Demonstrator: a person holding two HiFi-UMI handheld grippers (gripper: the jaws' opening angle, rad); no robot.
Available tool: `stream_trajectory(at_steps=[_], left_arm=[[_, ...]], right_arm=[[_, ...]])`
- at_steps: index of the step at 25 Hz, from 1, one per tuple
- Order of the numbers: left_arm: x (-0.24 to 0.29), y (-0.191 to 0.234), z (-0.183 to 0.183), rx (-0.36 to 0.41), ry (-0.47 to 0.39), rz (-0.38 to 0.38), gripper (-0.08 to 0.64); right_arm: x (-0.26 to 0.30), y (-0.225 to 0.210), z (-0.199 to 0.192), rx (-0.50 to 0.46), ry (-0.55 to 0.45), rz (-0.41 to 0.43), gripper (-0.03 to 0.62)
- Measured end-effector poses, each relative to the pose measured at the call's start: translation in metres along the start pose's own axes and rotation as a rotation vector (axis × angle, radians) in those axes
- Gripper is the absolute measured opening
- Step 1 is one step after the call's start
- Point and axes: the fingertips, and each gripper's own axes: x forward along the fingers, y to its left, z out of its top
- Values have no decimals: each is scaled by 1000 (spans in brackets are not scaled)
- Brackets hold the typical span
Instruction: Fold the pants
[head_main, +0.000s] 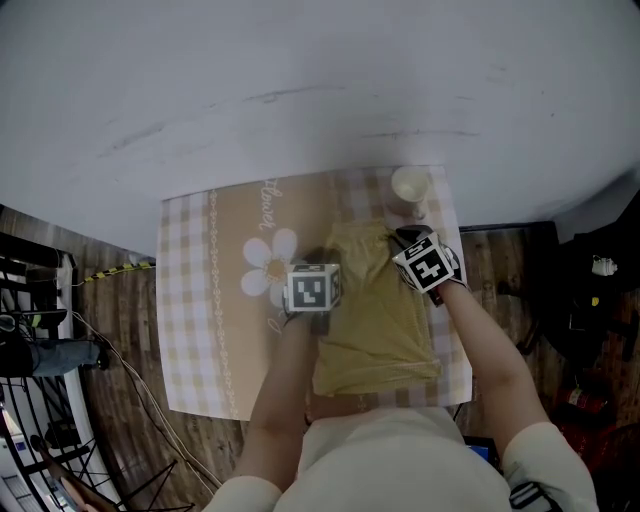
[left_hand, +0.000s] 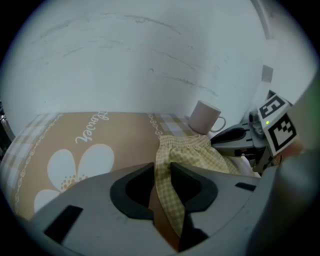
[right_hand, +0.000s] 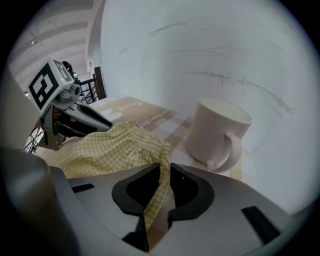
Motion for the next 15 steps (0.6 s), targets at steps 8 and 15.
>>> stream_trajectory(at_steps=[8, 15], left_arm=[[5, 0, -4, 16, 25, -9, 91], [-3, -2, 0, 32, -18, -4, 43]], right_arm=[[4, -4, -2, 110, 0, 45, 73], [-1, 4, 1, 33, 22, 17, 11]])
